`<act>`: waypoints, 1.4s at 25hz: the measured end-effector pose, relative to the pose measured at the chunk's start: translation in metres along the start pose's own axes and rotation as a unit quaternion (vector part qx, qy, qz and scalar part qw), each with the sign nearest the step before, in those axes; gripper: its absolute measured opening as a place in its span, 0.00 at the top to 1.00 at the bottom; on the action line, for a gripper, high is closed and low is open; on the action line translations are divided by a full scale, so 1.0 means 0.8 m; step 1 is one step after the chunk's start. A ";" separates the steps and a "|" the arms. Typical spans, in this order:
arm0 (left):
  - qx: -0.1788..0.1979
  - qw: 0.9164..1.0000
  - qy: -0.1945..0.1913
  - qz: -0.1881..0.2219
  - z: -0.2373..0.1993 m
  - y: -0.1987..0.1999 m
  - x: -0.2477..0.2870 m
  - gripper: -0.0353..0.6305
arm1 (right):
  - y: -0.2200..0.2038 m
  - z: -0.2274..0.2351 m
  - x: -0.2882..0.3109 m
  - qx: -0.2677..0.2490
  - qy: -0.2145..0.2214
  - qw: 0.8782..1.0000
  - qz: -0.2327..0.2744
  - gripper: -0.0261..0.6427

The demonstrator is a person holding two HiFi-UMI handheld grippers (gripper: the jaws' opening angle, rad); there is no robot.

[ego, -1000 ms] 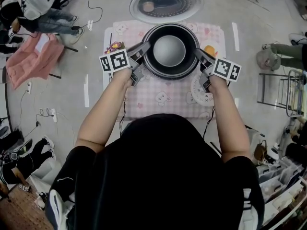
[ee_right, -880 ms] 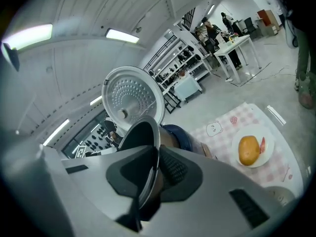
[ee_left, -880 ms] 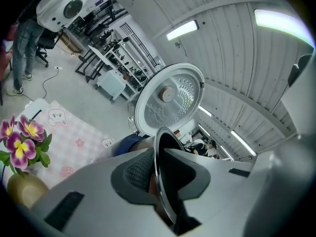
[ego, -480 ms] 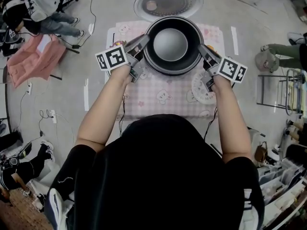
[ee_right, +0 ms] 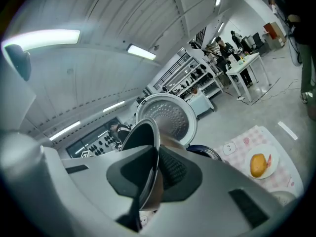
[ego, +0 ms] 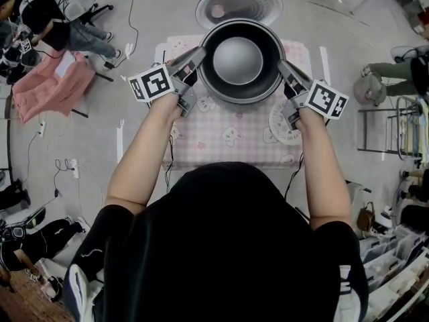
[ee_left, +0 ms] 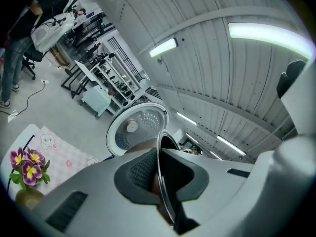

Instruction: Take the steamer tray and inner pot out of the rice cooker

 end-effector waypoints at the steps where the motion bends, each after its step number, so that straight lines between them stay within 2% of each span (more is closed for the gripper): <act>1: 0.002 1.000 -0.001 0.002 0.004 0.003 -0.006 0.88 | 0.000 -0.007 -0.002 -0.002 0.003 1.000 0.001 0.90; 8: 0.021 0.999 0.002 0.026 0.015 0.028 -0.052 0.88 | -0.004 -0.053 0.011 -0.018 0.028 0.999 0.006 0.90; 11: 0.026 0.999 0.004 0.035 0.015 0.044 -0.080 0.88 | -0.010 -0.082 0.027 -0.026 0.062 0.998 0.005 0.90; 15: 0.032 0.998 0.015 0.048 0.014 0.056 -0.118 0.88 | -0.024 -0.107 0.040 -0.025 0.053 0.998 -0.004 0.90; 18: 0.035 0.997 0.027 0.057 0.008 0.062 -0.144 0.88 | -0.037 -0.127 0.059 -0.027 0.085 0.996 -0.011 0.90; 21: 0.030 0.997 0.033 0.058 -0.001 0.061 -0.170 0.88 | -0.056 -0.135 0.067 -0.022 0.066 0.997 -0.023 0.90; 35: -0.008 0.998 0.047 0.043 -0.036 0.025 -0.253 0.88 | -0.146 -0.164 0.077 0.000 0.056 0.997 -0.053 0.90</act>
Point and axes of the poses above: the fingertips, and each gripper's own axes: x forward along the fingers, z to its right, y out of its top, the point moved 9 cm from there along -x, backward along the fingers, and after that the axes turned 4 degrees about x, right-handed, at the moved point
